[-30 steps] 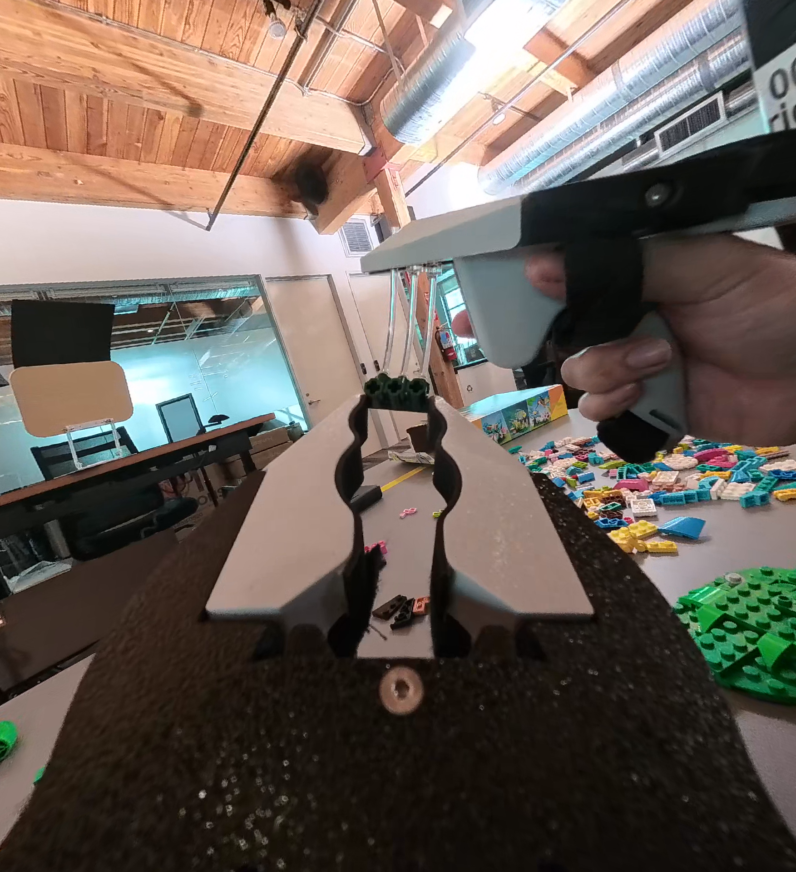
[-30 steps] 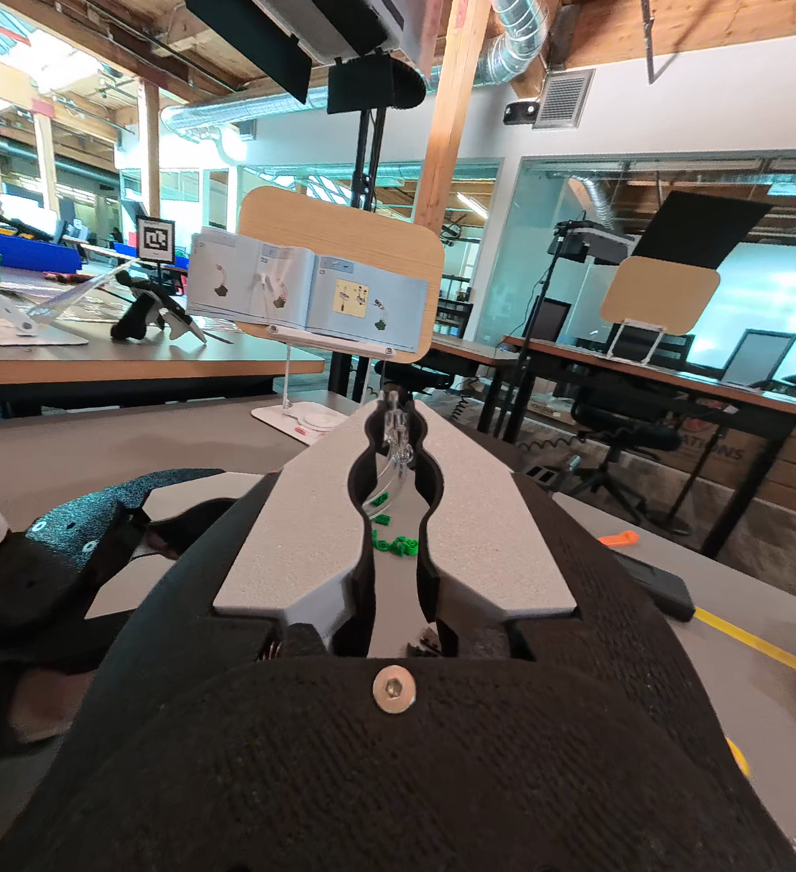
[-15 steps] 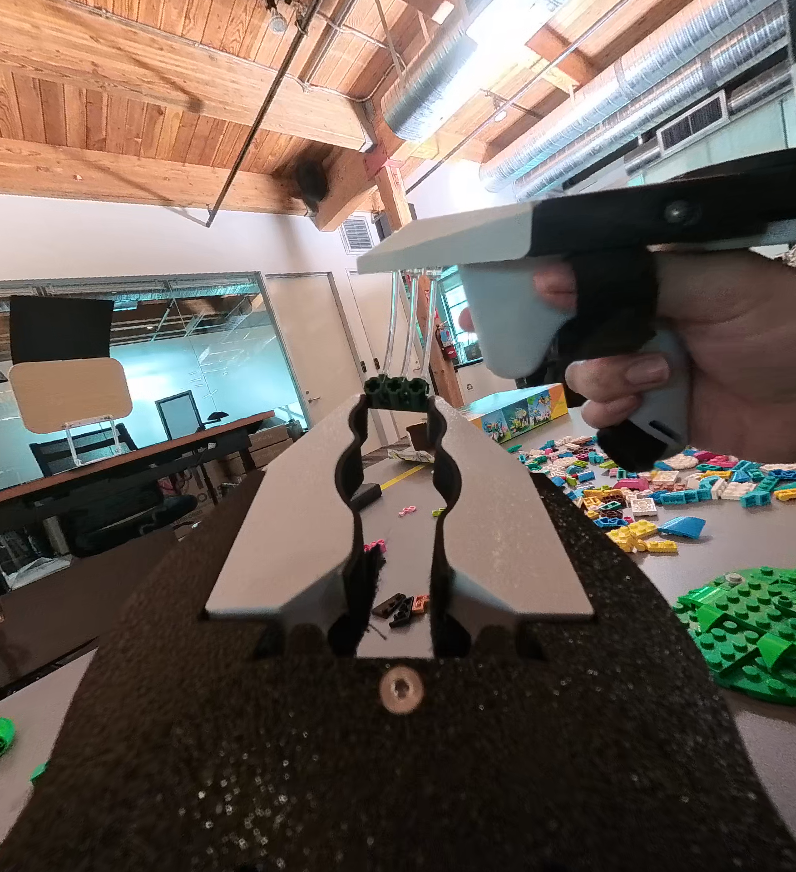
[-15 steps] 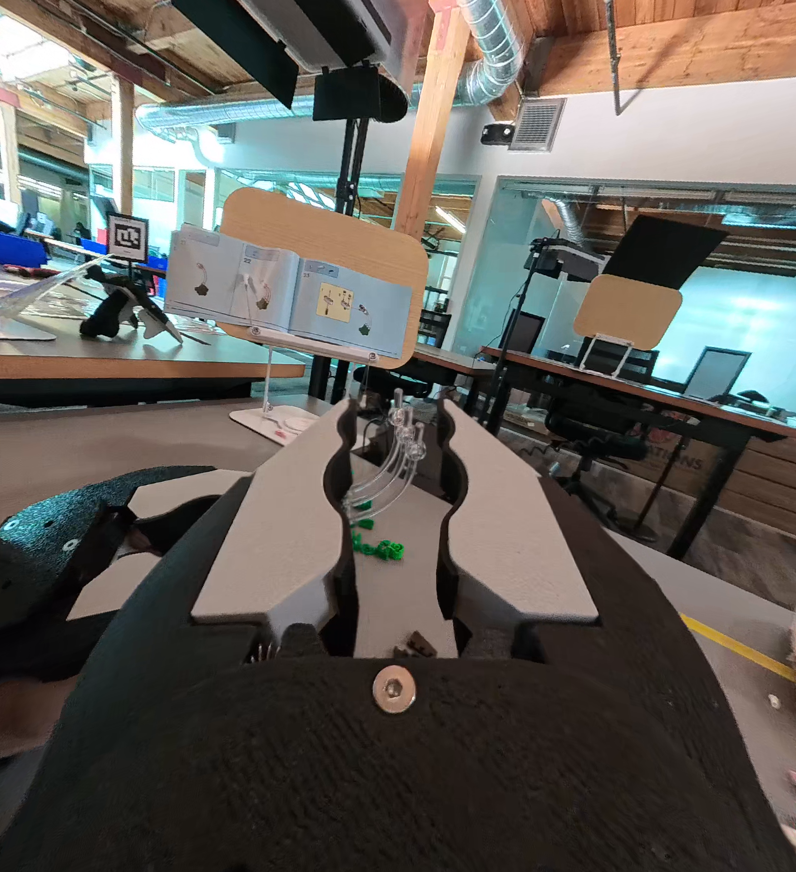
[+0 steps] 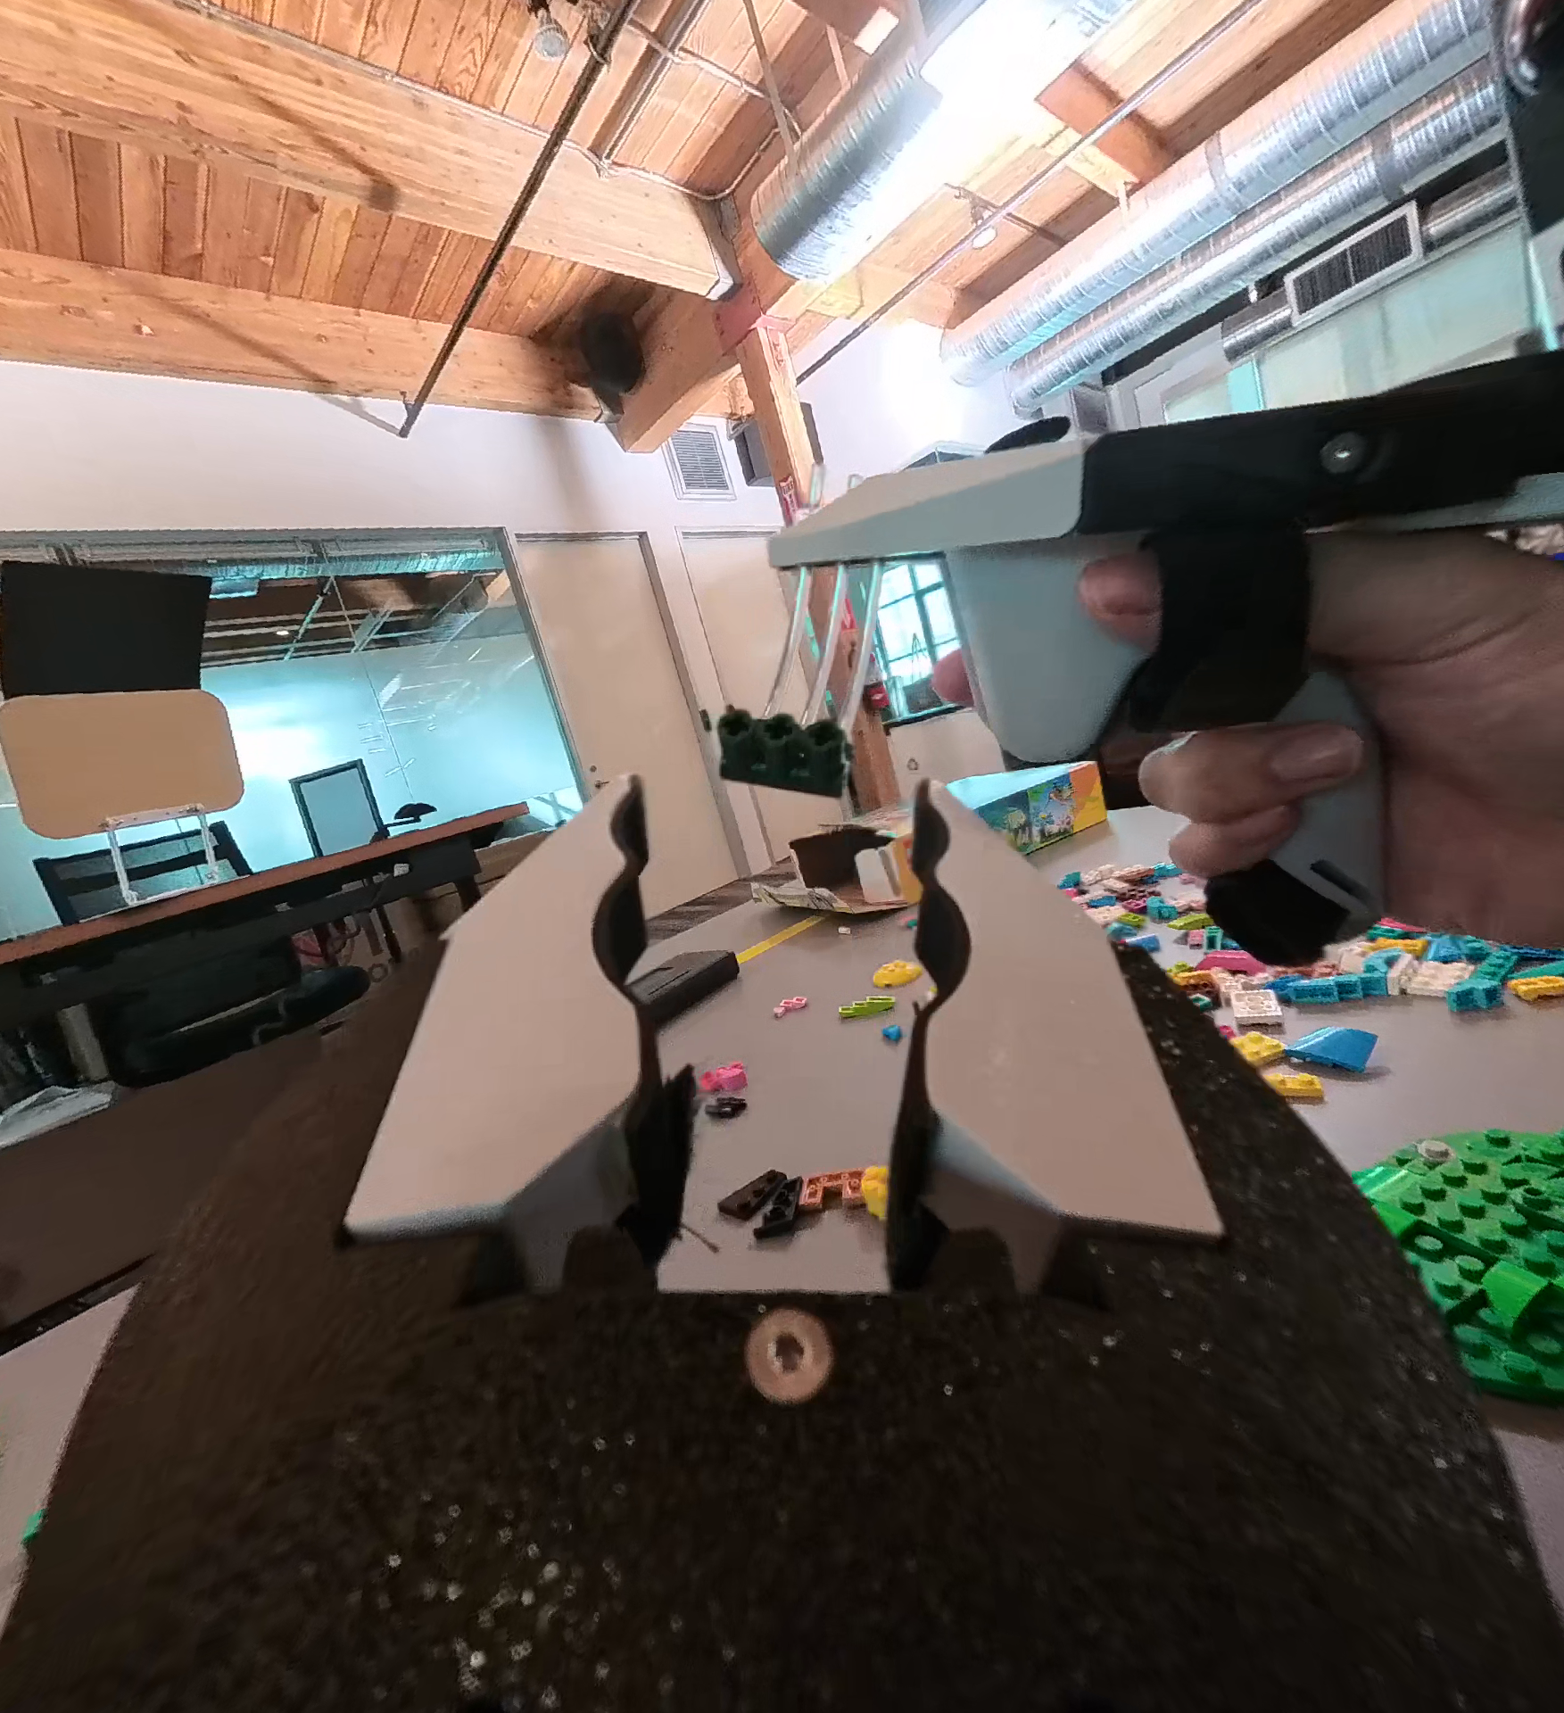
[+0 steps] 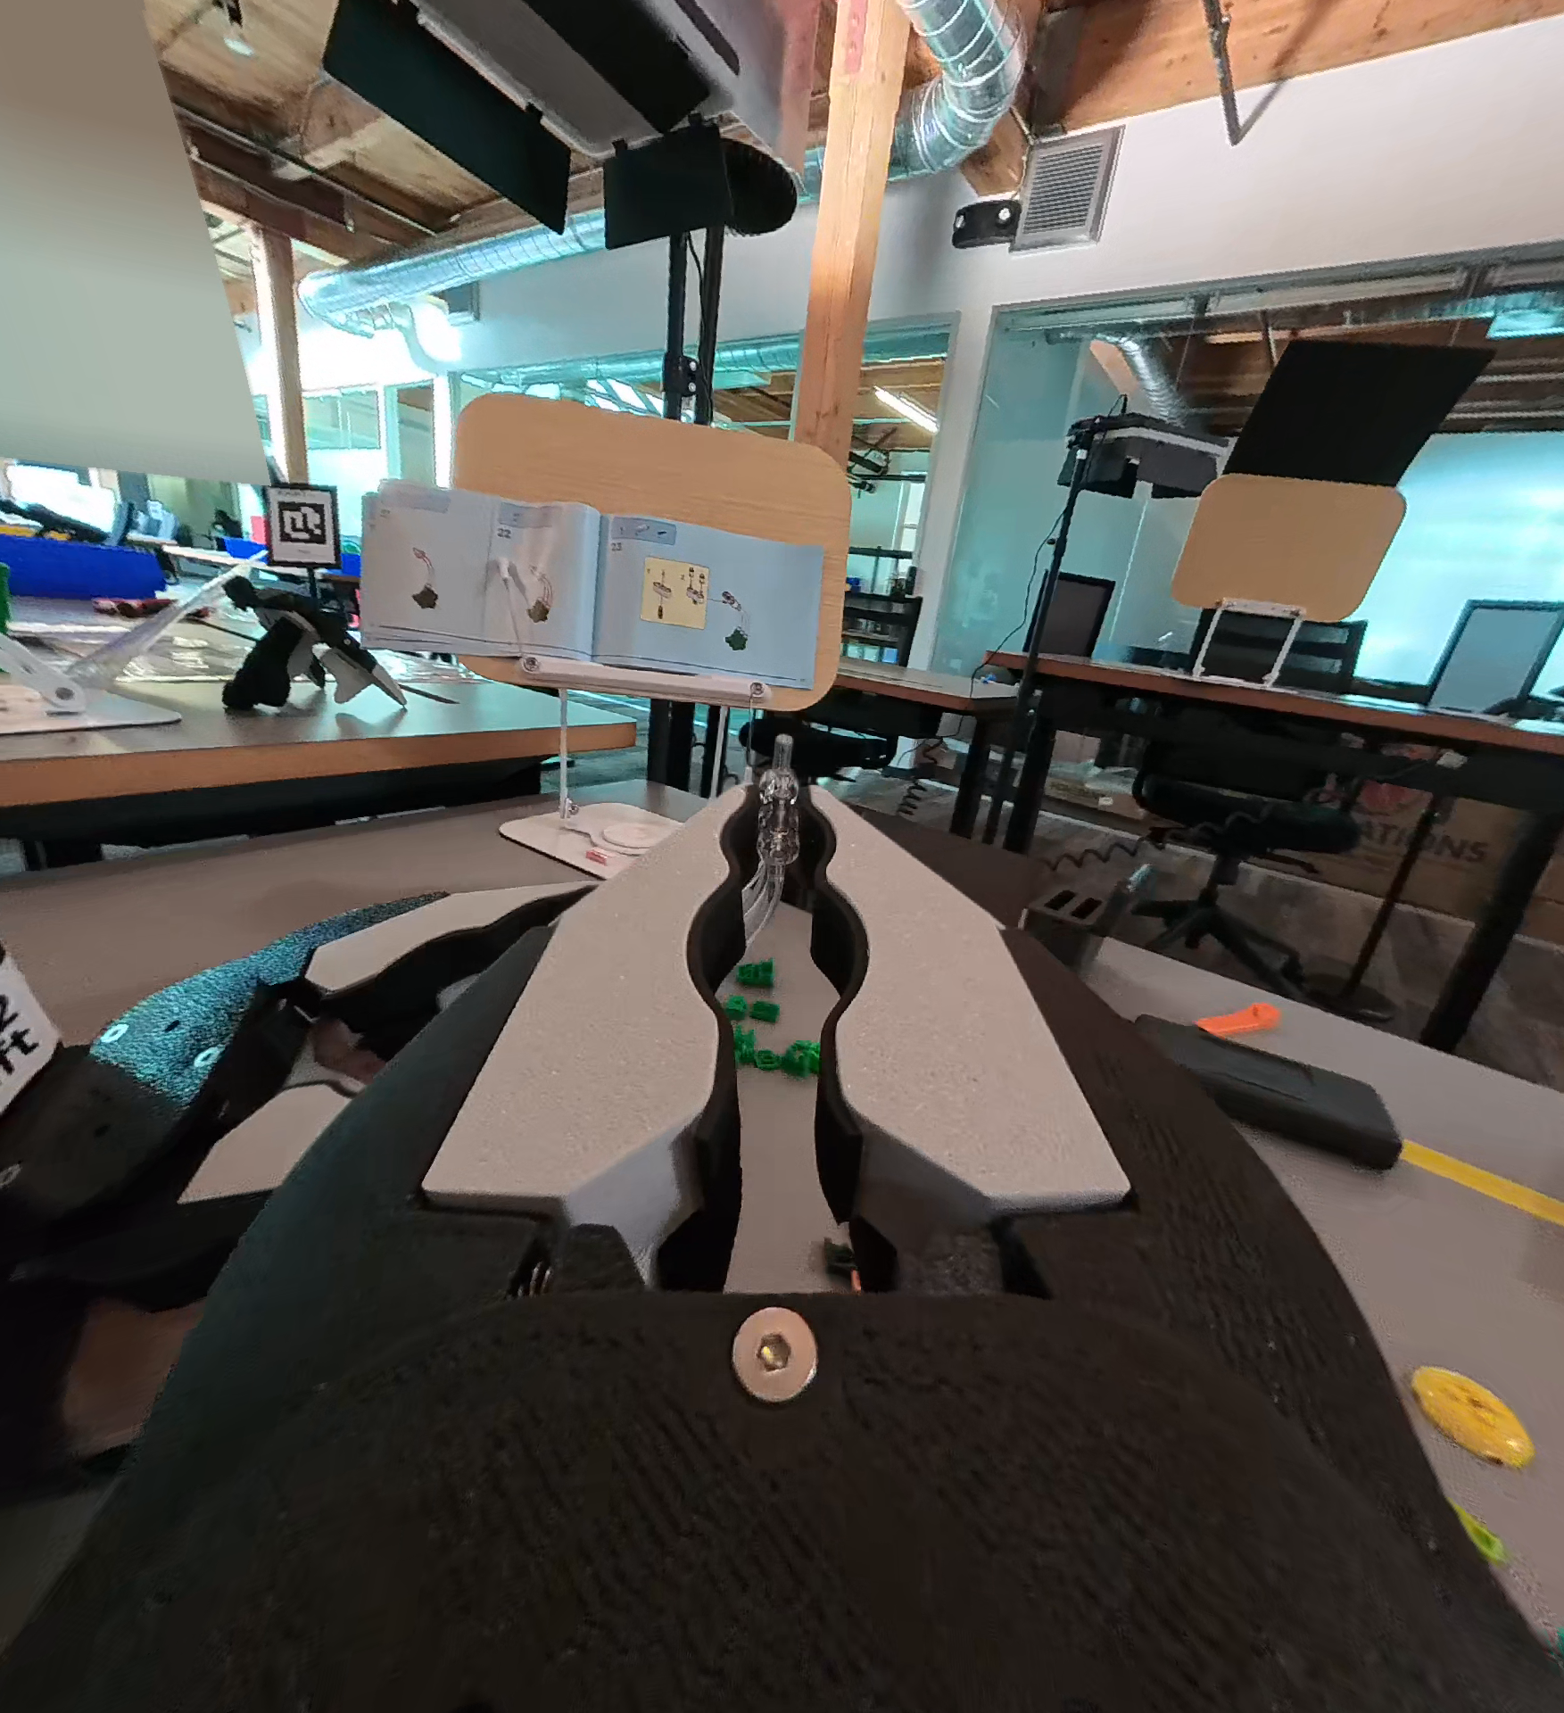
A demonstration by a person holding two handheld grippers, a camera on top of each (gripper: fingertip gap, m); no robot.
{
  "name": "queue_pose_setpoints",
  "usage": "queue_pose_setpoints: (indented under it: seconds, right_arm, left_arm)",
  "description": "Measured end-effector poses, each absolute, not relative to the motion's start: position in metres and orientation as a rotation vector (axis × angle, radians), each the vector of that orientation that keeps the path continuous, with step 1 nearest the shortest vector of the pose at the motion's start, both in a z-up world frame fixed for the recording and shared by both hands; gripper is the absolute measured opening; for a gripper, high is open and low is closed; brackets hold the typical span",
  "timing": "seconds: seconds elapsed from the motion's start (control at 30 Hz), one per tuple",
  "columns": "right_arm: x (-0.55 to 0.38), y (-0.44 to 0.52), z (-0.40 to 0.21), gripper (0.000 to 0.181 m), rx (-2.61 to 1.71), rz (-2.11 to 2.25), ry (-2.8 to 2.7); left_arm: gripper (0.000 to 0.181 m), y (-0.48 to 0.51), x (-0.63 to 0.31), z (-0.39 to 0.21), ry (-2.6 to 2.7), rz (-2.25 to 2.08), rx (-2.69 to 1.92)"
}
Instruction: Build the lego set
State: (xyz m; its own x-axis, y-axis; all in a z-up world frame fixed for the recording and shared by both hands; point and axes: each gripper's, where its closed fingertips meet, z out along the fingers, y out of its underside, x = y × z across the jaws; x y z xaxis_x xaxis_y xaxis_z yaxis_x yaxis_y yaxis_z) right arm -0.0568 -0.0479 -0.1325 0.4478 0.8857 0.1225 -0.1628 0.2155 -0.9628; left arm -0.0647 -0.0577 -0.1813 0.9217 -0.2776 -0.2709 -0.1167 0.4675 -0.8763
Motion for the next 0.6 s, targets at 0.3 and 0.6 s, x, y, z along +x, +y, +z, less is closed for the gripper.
queue_pose_setpoints:
  seconds: [0.3,0.6]
  right_arm:
    - [-0.058,-0.051,-0.14,0.006,-1.116,0.823,-0.862]
    - [-0.068,-0.057,-0.155,0.032,-1.26,1.152,-0.809]
  left_arm:
    - [0.028,-0.061,-0.058,-0.183,0.459,-0.095,-1.076]
    - [0.024,-0.063,-0.063,-0.178,0.446,-0.072,-1.061]
